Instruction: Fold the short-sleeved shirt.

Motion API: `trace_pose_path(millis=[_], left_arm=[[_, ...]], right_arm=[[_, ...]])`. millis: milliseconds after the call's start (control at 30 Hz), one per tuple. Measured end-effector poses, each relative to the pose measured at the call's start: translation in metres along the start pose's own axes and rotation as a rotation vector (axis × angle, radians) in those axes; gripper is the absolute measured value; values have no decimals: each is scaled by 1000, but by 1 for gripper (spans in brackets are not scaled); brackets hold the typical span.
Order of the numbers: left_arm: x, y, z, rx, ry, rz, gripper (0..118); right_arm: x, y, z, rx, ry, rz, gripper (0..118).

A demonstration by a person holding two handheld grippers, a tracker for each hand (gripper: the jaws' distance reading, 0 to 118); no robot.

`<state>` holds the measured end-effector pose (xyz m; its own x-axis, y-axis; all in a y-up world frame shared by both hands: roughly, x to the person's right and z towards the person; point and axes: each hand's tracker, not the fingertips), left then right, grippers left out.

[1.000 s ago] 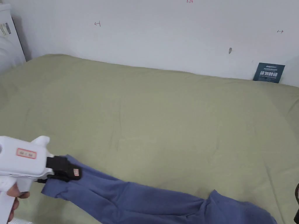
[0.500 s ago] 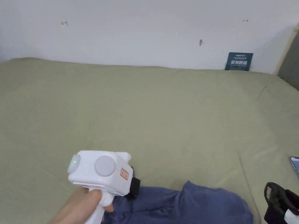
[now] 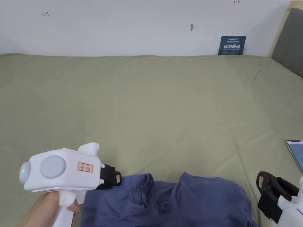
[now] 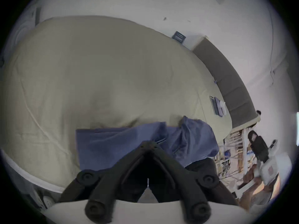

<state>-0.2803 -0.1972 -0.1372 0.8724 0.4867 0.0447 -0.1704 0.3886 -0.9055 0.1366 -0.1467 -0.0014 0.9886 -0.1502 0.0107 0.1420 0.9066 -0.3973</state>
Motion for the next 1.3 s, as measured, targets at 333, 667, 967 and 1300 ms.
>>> trace_pose_path(millis=[333, 667, 967, 1300], left_arm=[[13, -56, -127, -240, -178, 112, 0], [-29, -17, 20, 22, -151, 58, 0], [-120, -22, 34, -16, -160, 198, 19], [-129, -22, -50, -58, -487, 347, 113]], right_arm=[[-8, -7, -10, -47, 1, 30, 0], [-24, 5, -11, -21, 7, 56, 0], [-39, 5, -20, -27, 13, 80, 0], [-40, 0, -25, -72, -11, 111, 0]])
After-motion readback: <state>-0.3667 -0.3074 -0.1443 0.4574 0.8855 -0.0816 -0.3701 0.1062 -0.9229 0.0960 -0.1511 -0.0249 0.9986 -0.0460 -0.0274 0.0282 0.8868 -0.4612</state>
